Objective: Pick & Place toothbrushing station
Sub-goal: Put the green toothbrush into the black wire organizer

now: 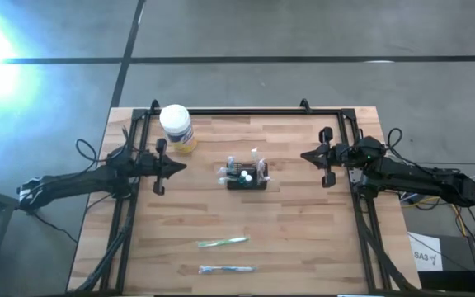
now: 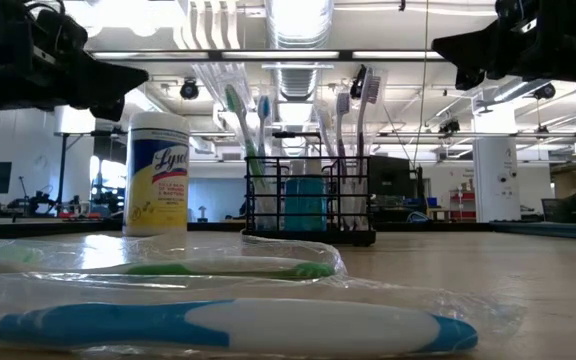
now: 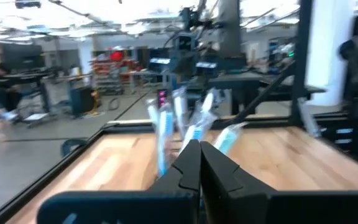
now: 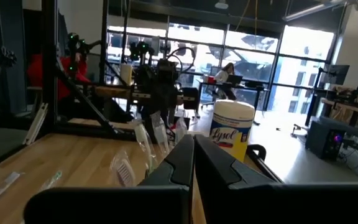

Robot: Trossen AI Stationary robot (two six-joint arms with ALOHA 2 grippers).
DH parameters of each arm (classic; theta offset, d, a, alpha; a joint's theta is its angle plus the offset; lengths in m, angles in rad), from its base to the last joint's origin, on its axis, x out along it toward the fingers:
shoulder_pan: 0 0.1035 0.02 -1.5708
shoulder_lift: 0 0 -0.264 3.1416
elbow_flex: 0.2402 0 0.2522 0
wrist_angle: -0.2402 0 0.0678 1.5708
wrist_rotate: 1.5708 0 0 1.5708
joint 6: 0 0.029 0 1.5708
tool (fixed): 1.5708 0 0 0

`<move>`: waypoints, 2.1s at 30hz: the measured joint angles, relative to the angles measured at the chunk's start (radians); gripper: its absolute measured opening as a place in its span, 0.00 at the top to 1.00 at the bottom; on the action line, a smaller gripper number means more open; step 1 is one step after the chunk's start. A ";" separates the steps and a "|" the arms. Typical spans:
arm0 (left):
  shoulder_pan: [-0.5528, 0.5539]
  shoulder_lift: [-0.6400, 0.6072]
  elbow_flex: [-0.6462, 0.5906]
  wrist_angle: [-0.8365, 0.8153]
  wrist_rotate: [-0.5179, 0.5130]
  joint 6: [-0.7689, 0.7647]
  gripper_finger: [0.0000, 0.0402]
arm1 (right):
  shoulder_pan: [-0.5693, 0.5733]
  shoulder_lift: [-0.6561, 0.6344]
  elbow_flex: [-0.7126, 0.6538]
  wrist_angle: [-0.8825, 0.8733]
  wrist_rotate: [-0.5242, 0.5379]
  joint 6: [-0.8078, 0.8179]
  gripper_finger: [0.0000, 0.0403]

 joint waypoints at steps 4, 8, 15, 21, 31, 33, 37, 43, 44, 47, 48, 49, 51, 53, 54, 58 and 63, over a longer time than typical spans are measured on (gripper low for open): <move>0.000 0.001 0.000 -0.034 -0.052 0.007 1.00 | 0.000 0.000 0.000 0.002 0.000 0.003 0.98; 0.000 0.001 0.000 -0.060 -0.054 0.011 0.99 | 0.000 0.000 0.000 0.000 0.000 0.003 0.98; 0.000 0.002 -0.001 -0.107 -0.054 0.005 0.99 | 0.000 0.000 -0.001 -0.056 0.000 -0.018 0.98; 0.000 0.001 -0.001 -0.105 -0.054 -0.013 0.98 | 0.000 0.000 -0.002 -0.092 0.000 -0.033 0.98; 0.000 0.001 -0.002 -0.100 -0.056 -0.015 0.96 | 0.071 0.012 0.121 -0.250 0.009 0.015 0.98; 0.000 0.001 -0.002 -0.088 -0.056 -0.027 0.95 | 0.115 0.033 0.189 -0.350 0.066 -0.002 0.98; 0.000 0.000 -0.002 -0.079 -0.064 -0.045 0.96 | 0.223 0.106 0.322 -0.453 0.167 -0.016 0.98; 0.000 0.000 0.000 -0.079 -0.073 -0.077 0.98 | 0.400 0.292 0.473 -0.471 0.261 -0.026 0.98; 0.000 0.000 0.000 -0.079 -0.082 -0.085 0.98 | 0.425 0.330 0.499 -0.471 0.277 -0.026 0.98; 0.000 0.000 0.000 -0.078 -0.113 -0.118 0.98 | 0.491 0.452 0.572 -0.472 0.291 -0.027 0.98; 0.000 0.000 0.000 -0.078 -0.121 -0.129 0.97 | 0.510 0.495 0.596 -0.473 0.291 -0.027 0.98; 0.000 0.000 0.000 -0.078 -0.123 -0.141 0.97 | 0.527 0.538 0.619 -0.473 0.291 -0.027 0.98; 0.000 0.000 0.000 -0.078 -0.123 -0.160 0.96 | 0.553 0.621 0.667 -0.473 0.295 -0.024 0.98; 0.000 0.000 0.000 -0.078 -0.123 -0.176 0.96 | 0.577 0.706 0.715 -0.475 0.319 -0.018 0.98; 0.000 0.000 0.000 -0.078 -0.123 -0.182 0.96 | 0.586 0.752 0.743 -0.488 0.320 -0.020 0.97; 0.000 0.000 0.001 -0.078 -0.123 -0.188 0.96 | 0.606 0.932 0.866 -0.584 0.321 -0.023 0.91; 0.000 0.000 0.001 -0.078 -0.123 -0.193 0.97 | 0.631 1.130 1.024 -0.715 0.283 -0.023 0.76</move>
